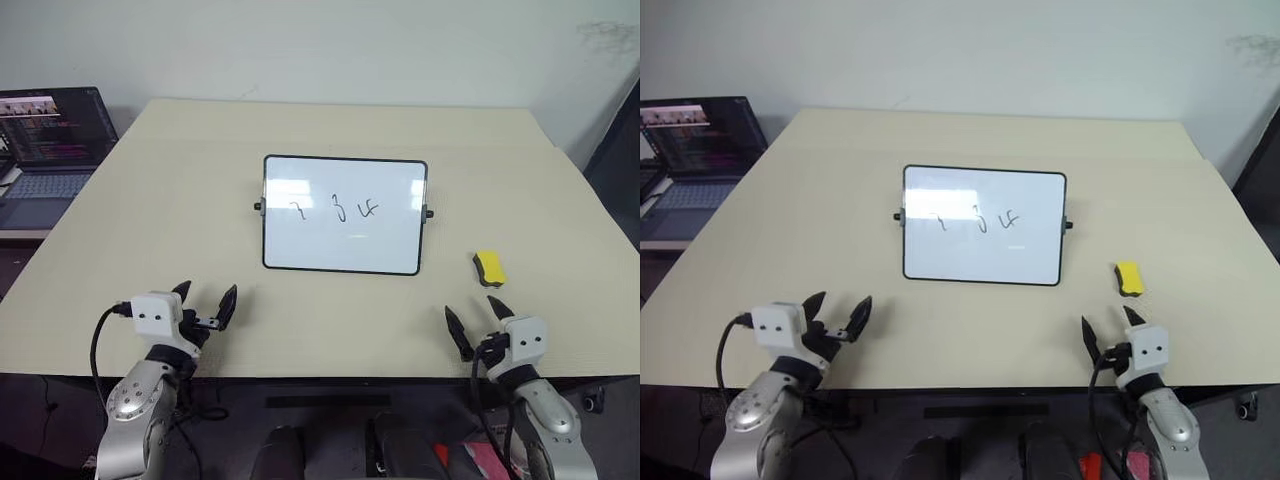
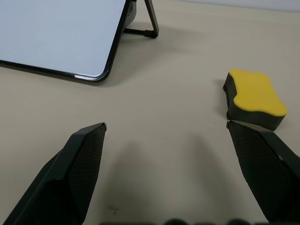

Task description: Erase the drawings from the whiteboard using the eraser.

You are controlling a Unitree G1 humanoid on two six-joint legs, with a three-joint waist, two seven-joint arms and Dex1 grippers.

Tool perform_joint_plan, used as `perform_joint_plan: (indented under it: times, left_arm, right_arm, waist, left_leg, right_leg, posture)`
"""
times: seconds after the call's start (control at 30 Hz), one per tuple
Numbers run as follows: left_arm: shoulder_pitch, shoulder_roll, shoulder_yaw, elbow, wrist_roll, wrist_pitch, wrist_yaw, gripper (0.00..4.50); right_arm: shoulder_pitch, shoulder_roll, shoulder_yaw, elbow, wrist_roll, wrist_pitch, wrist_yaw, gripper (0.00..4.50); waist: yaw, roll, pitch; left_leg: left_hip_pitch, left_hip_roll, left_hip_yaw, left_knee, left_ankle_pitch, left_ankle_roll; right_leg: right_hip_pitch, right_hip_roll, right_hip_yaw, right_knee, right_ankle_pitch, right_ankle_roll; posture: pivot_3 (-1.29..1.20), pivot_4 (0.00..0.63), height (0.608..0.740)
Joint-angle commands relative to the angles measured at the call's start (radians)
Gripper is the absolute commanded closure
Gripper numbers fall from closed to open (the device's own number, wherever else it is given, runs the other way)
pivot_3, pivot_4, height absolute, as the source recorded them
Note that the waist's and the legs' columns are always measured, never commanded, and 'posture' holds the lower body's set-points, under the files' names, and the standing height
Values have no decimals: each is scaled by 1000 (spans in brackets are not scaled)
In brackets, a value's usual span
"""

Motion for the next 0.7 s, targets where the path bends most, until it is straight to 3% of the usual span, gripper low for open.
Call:
perform_joint_plan:
  times: [0.03, 0.27, 0.47, 0.63, 0.7]
  left_arm:
    - [-16, -13, 8, -3, 7, -18, 15, 0]
    - [-13, -26, -12, -17, 14, -28, 10, 0]
    - [5, -15, 46, -5, -5, -49, 4, 0]
    - [-30, 87, 117, 1, -68, -36, -92, 0]
    - [-48, 176, 108, -29, -130, 47, -192, 0]
  right_arm:
    - [-9, -16, -27, -49, 19, 20, 0, 27]
    - [-3, -40, -36, -77, 16, 42, 10, 27]
    - [-7, -31, -3, -100, 0, 39, 10, 27]
    - [-3, -28, 50, -164, -4, 20, 33, 27]
    - [12, -32, 59, -211, -10, 21, 34, 27]
  waist:
    - [0, 0, 0]
    - [0, 0, 0]
    - [-1, 0, 0]
    - [0, 0, 0]
    - [-1, 0, 0]
  left_leg:
    - [0, 0, 0, 0, 0, 0]
    - [0, 0, 0, 0, 0, 0]
    - [0, 0, 0, -1, 0, 0]
    - [0, 0, 0, 0, 0, 0]
    - [0, 0, 0, 0, 0, 0]
  right_leg:
    - [0, 0, 0, 0, 0, 0]
    - [0, 0, 0, -1, 0, 0]
    - [0, 0, 0, -1, 0, 0]
    - [0, 0, 0, 0, 0, 0]
    - [0, 0, 0, 0, 0, 0]
  posture:
    - [0, 150, 740]
    - [0, 150, 740]
    - [0, 150, 740]
    - [0, 150, 740]
    - [0, 150, 740]
